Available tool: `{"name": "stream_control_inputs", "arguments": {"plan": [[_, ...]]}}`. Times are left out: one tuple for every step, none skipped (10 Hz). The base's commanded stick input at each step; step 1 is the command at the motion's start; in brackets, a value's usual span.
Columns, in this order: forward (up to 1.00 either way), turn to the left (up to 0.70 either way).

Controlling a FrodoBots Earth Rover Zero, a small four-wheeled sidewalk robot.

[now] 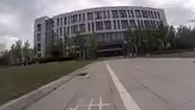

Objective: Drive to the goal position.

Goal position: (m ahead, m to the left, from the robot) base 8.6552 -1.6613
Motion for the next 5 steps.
{"name": "stream_control_inputs", "arguments": {"plan": [[0.7,0.0],[0.7,0.0],[0.7,0.0],[0.7,0.0],[0.7,0.0]]}}
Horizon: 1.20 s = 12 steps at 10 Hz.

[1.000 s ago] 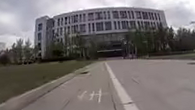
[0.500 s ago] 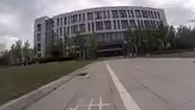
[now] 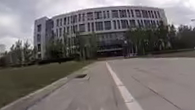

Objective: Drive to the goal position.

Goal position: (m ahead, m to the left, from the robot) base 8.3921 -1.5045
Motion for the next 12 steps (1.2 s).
{"name": "stream_control_inputs", "arguments": {"plan": [[0.7,0.0],[0.7,0.0],[0.7,0.0],[0.7,0.0],[0.7,0.0],[0.7,0.0],[0.7,0.0],[0.7,0.0],[0.7,0.0],[0.7,0.0],[0.7,0.0],[0.7,0.0]]}}
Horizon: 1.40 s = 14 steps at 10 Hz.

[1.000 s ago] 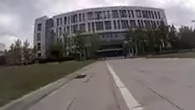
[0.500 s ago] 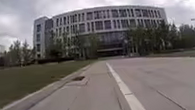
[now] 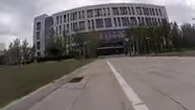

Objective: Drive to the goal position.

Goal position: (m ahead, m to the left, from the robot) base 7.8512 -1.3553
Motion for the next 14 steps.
{"name": "stream_control_inputs", "arguments": {"plan": [[0.7,0.0],[0.7,0.0],[0.7,0.0],[0.7,0.0],[0.7,0.0],[0.7,0.0],[0.7,0.0],[0.7,0.0],[0.7,0.0],[0.7,0.0],[0.7,0.0],[0.7,0.0],[0.7,0.0],[0.7,0.0]]}}
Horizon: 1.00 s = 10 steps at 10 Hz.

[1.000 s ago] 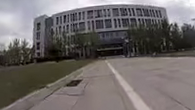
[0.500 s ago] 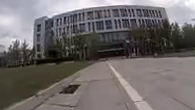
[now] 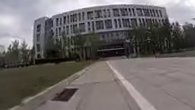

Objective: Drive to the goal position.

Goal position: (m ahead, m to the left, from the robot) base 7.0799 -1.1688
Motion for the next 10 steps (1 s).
{"name": "stream_control_inputs", "arguments": {"plan": [[0.7,0.0],[0.7,0.0],[0.7,0.0],[0.7,0.0],[0.7,0.0],[0.7,0.0],[0.7,0.0],[0.7,0.0],[0.7,0.0],[0.7,0.0]]}}
